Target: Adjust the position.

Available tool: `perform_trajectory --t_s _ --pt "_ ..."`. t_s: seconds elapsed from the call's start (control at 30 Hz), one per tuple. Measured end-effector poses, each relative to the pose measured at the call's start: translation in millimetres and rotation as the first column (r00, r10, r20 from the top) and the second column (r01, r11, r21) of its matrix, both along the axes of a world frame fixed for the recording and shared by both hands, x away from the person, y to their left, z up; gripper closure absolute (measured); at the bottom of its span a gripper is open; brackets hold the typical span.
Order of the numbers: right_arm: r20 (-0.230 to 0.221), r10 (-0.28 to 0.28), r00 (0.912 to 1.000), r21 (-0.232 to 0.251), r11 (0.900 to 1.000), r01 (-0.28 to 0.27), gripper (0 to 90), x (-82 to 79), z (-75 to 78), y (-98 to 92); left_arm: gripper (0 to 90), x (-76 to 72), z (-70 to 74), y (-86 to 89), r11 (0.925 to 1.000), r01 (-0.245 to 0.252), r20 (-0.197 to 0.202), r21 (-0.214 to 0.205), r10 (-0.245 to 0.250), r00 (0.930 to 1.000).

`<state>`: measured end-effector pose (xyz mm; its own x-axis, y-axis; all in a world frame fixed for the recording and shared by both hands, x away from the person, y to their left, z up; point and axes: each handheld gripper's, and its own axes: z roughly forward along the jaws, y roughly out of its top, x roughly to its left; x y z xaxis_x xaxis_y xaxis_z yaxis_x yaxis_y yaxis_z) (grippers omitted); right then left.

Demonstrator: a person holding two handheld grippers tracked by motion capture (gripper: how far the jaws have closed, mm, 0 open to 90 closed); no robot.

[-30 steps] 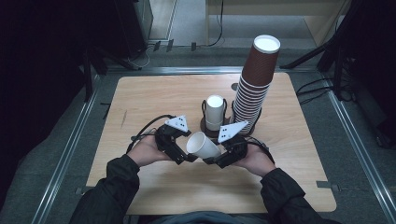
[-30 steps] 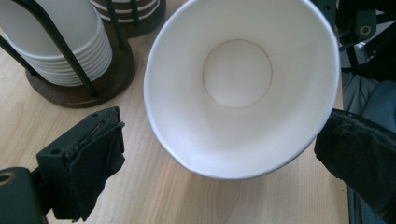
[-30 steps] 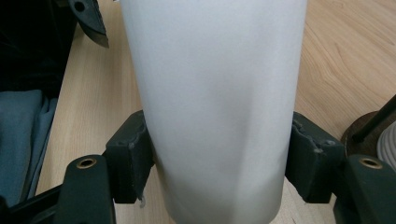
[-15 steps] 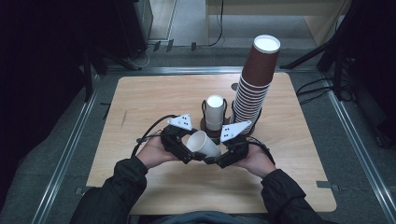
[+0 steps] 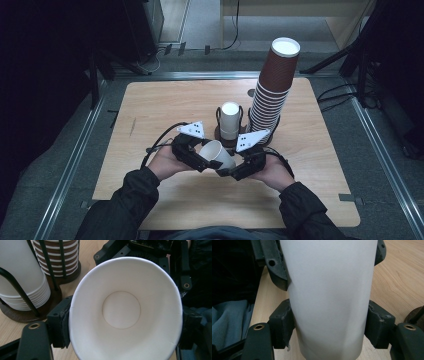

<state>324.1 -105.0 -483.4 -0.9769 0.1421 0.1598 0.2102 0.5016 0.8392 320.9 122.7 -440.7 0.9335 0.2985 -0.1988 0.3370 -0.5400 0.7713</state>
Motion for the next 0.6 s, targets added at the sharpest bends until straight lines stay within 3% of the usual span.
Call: perform_trajectory --t_s 0.1,0.17,0.2,0.27,0.33,0.53,0.6 --pt "-0.012 0.003 0.9999 -0.012 0.9999 -0.003 32.8 -0.7 -0.1 0.2 23.5 -0.6 0.1 -0.6 0.9998 0.009 0.005 0.019 -0.009 0.9999" --pt "0.008 0.006 0.9999 -0.017 0.9998 -0.006 32.5 -0.2 -0.8 1.2 24.2 -1.2 0.0 -1.2 0.9993 0.014 0.008 0.033 -0.014 0.9999" --pt "-0.018 0.003 0.9998 -0.029 0.9996 -0.004 32.1 -1.0 -0.7 2.0 24.2 -1.3 0.0 -1.3 0.9994 0.013 0.007 0.033 -0.013 0.9999" --pt "-0.022 -0.001 0.9998 -0.034 0.9994 0.000 30.5 0.2 -1.1 4.1 24.2 -0.9 0.8 -0.5 0.9992 0.014 0.008 0.038 -0.014 0.9999" --pt "-0.044 -0.016 0.9989 -0.048 0.9987 0.014 23.5 0.3 -2.2 5.6 24.2 -0.5 2.4 1.7 0.9995 0.009 0.009 0.029 -0.010 0.9999" --pt "-0.045 -0.035 0.9984 -0.057 0.9978 0.032 20.9 2.6 -2.6 3.4 24.2 3.2 5.3 11.2 0.9993 -0.026 0.011 0.027 0.026 0.9996" --pt "-0.027 -0.041 0.9988 -0.078 0.9962 0.039 21.4 3.1 -3.6 2.2 24.2 4.6 5.8 14.2 0.9990 -0.035 0.008 0.028 0.035 0.9994"
